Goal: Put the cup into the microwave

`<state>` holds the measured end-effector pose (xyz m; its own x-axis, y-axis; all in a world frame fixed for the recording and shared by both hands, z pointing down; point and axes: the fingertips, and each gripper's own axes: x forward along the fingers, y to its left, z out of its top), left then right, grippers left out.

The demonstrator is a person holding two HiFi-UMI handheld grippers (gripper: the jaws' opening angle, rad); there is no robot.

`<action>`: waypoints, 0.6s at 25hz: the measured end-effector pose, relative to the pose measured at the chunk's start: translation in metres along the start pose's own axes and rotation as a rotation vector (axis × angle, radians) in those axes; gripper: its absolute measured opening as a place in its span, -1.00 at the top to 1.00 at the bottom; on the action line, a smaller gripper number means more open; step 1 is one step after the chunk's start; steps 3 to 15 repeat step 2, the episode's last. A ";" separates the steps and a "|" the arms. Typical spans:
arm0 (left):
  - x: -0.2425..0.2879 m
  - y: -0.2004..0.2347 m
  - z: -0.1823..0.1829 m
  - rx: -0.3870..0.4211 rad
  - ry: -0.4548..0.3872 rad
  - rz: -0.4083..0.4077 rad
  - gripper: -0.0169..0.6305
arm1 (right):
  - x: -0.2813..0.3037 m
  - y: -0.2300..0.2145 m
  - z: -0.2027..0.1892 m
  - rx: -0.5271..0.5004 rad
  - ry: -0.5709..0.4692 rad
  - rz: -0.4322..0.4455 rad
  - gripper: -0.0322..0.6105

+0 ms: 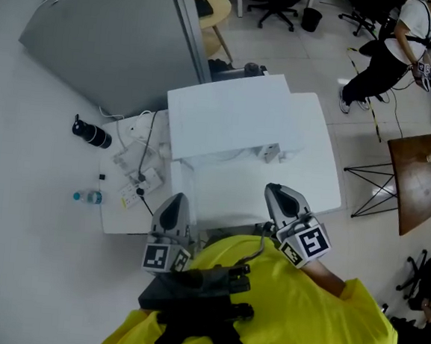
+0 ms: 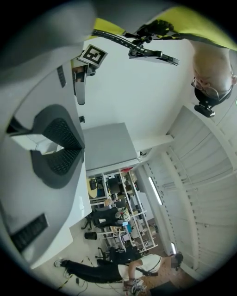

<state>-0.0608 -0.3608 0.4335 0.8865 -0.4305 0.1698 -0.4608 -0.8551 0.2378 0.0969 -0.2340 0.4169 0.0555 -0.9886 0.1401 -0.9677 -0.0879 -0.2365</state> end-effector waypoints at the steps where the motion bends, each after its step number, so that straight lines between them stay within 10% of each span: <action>1: 0.000 0.001 -0.001 0.000 0.001 -0.001 0.97 | 0.001 0.002 -0.001 0.004 0.002 0.002 0.89; 15: -0.001 0.001 -0.001 0.001 0.002 -0.001 0.97 | 0.002 0.004 -0.003 0.007 0.004 0.005 0.89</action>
